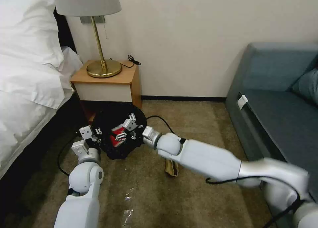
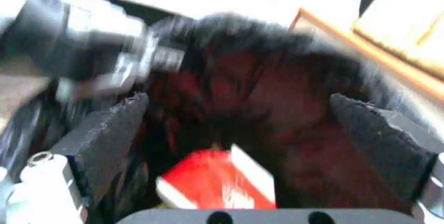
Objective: Pick up the trash bin, then pick up the garbage on the floor and place it into the trash bin.
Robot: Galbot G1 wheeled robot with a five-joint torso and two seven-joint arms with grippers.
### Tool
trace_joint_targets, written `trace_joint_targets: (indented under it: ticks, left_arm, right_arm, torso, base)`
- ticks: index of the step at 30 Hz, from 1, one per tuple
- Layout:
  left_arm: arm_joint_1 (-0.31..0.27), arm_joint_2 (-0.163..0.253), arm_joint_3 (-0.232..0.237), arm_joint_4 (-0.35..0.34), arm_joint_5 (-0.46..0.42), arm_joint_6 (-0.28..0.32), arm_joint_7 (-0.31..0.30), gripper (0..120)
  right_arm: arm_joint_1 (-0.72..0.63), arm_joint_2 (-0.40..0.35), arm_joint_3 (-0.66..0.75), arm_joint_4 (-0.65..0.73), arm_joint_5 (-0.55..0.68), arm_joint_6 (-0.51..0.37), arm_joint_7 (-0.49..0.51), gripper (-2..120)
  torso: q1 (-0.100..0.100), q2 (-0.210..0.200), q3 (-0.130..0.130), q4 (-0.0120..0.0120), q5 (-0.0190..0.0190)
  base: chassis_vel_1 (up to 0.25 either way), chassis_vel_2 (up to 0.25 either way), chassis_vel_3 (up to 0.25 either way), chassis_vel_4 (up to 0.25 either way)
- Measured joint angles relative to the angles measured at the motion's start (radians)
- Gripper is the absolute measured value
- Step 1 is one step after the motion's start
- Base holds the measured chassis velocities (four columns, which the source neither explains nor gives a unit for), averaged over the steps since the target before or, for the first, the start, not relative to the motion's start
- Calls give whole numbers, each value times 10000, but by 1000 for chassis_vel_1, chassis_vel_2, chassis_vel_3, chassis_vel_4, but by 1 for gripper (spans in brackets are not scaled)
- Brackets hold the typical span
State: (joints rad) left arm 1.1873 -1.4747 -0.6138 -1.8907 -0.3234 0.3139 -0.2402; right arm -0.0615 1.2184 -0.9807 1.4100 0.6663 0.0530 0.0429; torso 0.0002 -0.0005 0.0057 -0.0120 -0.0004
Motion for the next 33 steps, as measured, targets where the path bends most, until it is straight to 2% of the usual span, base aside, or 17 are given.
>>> trace_joint_targets:
  ticks: [4,9,12,14,18,20,28,33]
  left_arm:
    - [48,29,-103,49,-64,-14,23,4]
    - [123,65,-379,28,-111,-52,46,4]
    - [128,71,-410,28,-112,-64,47,4]
    - [121,62,-461,42,-121,-117,70,4]
    - [118,54,-500,80,-144,-154,115,4]
    - [69,64,-536,149,-149,-194,153,4]
    - [-64,38,-550,163,-158,-199,166,4]
    - [-25,44,-566,161,-154,-199,165,4]
  right_arm:
    - [36,154,663,7,79,-75,107,100]
    - [-717,38,2539,33,15,-219,607,100]
    - [-1025,-46,3093,72,22,-341,852,100]
    - [-1747,-352,4190,99,103,-657,1335,100]
    - [-2492,-648,4944,38,188,-900,1572,100]
    - [-3553,-926,5499,-80,559,-1177,1876,100]
    - [-5105,-1224,5832,-382,1605,-1418,2236,100]
    - [-5378,-1525,5471,-228,2210,-1707,2311,100]
  torso:
    - [0,0,0,3,2]
    - [0,0,-2,2,3]
    - [0,0,-1,3,4]
    - [0,0,-1,-1,4]
    - [-1,1,-2,-2,3]
    - [0,0,-1,-2,6]
    - [-1,1,-2,-1,4]
    - [-1,1,-2,-2,3]
  base:
    - [0,0,0,0]
    - [0,0,0,0]
    - [0,0,0,0]
    - [0,0,0,0]
    - [0,0,0,0]
    - [0,0,0,0]
    - [0,0,0,0]
    - [0,0,0,0]
